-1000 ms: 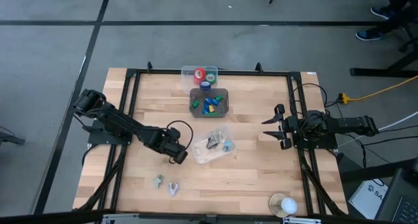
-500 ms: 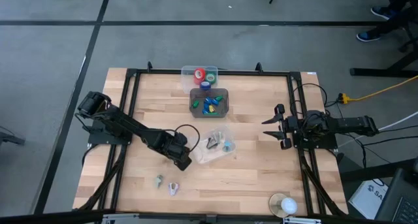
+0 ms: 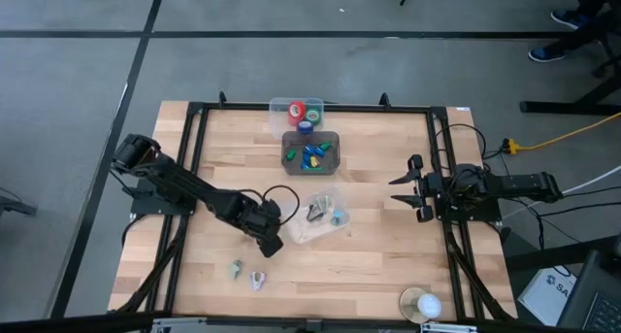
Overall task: Pick and place Stapler, Stapler remover, tape
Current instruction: Put the blue staple remover into the bottom transparent bin
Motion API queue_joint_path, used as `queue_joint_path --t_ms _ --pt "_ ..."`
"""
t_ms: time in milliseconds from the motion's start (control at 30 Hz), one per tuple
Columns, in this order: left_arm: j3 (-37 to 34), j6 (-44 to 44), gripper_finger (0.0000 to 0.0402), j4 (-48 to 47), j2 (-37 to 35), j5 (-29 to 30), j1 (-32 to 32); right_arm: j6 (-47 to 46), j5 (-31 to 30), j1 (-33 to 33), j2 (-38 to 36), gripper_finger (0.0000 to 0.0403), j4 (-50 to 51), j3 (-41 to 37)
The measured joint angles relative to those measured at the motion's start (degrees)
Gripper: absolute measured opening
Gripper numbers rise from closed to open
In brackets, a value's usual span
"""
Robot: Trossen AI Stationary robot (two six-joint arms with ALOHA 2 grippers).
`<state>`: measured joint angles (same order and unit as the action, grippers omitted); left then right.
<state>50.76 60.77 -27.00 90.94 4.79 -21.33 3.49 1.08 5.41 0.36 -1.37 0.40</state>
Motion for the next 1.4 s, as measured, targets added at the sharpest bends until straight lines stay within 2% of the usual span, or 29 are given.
queue_joint_path --t_ms 267,400,867,1133,1400 --pt "0.00 -6.57 0.0004 5.78 -2.23 -0.03 0.01 0.00 0.00 0.01 0.00 0.0187 0.00 0.00" --pt "0.00 -11.68 0.0004 12.38 -3.41 -3.35 0.01 -0.01 0.00 0.00 -0.02 0.0187 -0.01 0.00" --pt "0.11 -37.04 0.0004 36.82 -6.17 -4.41 3.62 -0.01 0.00 0.01 -0.02 0.0187 -0.01 -0.01" --pt "0.15 -40.54 0.0005 36.65 -6.15 0.25 8.47 0.00 0.00 0.02 0.00 0.0187 -0.02 0.00" --pt "0.15 -39.67 0.0005 32.35 -6.03 0.73 11.74 0.00 0.00 0.00 -0.02 0.0187 -0.02 -0.01"
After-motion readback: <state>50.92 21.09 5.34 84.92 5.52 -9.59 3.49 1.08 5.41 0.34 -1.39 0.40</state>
